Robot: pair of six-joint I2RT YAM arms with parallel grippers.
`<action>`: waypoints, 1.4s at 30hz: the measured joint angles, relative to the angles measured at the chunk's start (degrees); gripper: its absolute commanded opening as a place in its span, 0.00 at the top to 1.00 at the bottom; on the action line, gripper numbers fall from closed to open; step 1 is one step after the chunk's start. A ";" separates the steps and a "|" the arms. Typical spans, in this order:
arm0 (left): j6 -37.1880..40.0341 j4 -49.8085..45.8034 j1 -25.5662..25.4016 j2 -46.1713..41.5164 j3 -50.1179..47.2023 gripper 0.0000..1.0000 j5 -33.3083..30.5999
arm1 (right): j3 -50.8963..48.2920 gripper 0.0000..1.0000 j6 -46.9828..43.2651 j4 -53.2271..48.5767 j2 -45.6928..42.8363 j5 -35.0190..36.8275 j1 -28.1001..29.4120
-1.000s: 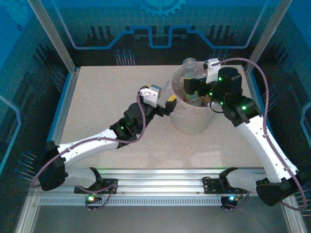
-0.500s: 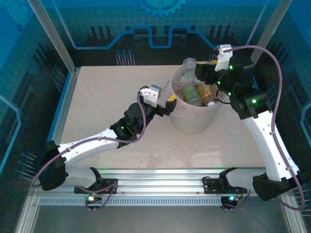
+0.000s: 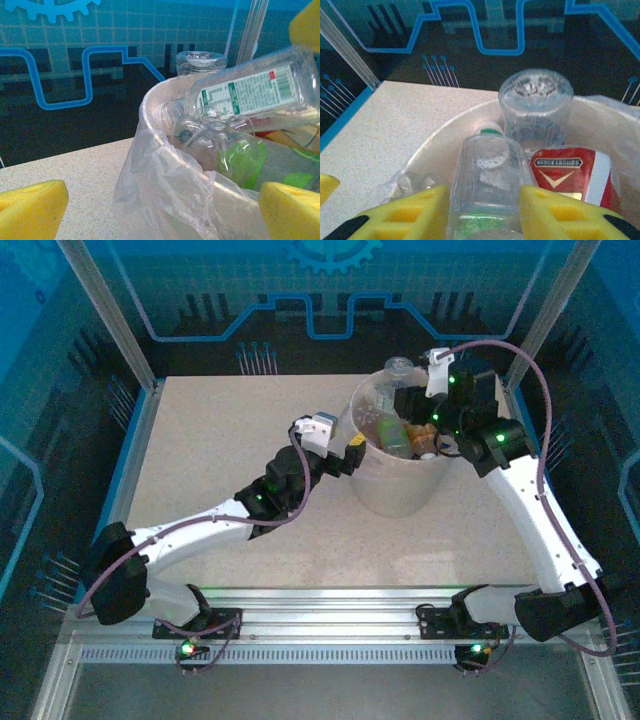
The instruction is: Put the plastic bottles in the bin
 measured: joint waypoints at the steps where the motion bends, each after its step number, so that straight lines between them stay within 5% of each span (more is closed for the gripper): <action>1: -0.24 0.00 0.00 0.17 0.15 0.01 -0.20 | -0.50 0.58 0.00 0.20 -0.26 -0.07 0.00; 23: -2.58 0.15 0.31 -0.02 0.39 0.01 -1.81 | -3.30 0.46 0.39 -2.99 -2.95 -0.31 0.11; 34: -2.99 0.48 0.33 -5.14 -1.84 0.01 -3.37 | 4.83 0.30 1.62 -9.46 -0.74 0.33 0.66; 42: -2.97 -0.35 1.18 -12.35 -5.44 0.01 -7.58 | 9.44 0.09 1.84 -15.54 -3.82 6.99 0.66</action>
